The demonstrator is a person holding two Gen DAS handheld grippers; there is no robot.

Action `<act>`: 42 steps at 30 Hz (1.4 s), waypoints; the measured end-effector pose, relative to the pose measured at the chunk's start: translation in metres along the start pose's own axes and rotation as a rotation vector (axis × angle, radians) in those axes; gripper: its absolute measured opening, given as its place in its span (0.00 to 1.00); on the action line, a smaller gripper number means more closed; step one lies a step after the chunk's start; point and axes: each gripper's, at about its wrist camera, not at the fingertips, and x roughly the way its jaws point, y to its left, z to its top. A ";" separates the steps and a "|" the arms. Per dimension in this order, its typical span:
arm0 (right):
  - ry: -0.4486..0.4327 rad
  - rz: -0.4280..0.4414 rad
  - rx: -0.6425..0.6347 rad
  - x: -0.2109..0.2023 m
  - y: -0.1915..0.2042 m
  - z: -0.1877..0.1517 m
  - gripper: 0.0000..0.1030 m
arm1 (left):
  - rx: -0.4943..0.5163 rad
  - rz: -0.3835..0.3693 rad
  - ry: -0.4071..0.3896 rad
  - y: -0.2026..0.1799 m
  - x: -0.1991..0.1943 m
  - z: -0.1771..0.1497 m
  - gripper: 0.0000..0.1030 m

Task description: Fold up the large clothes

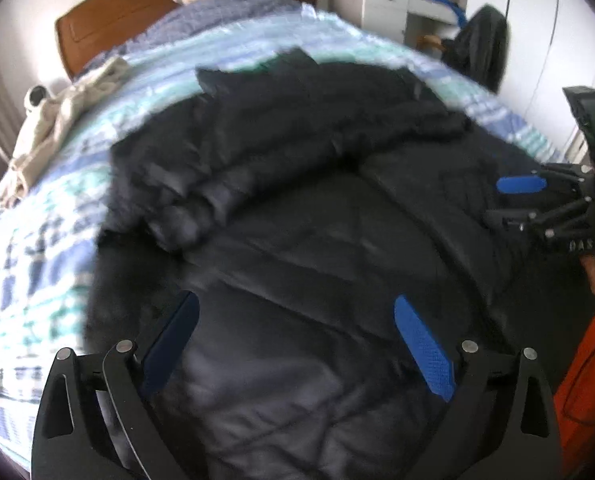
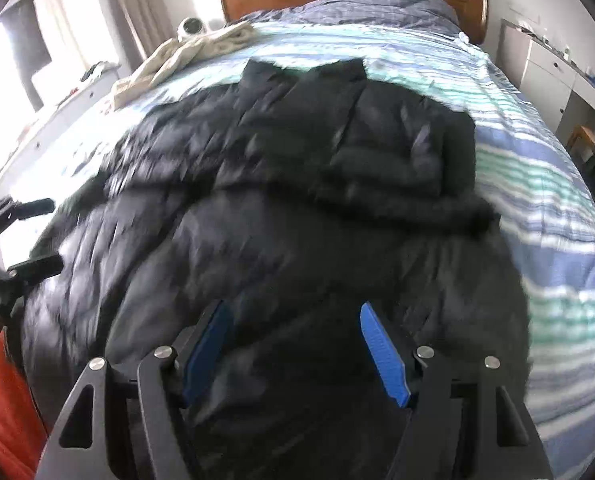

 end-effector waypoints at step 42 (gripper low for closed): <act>-0.032 -0.045 0.060 -0.062 0.011 -0.067 0.77 | -0.157 -0.006 -0.012 0.003 -0.045 -0.055 0.99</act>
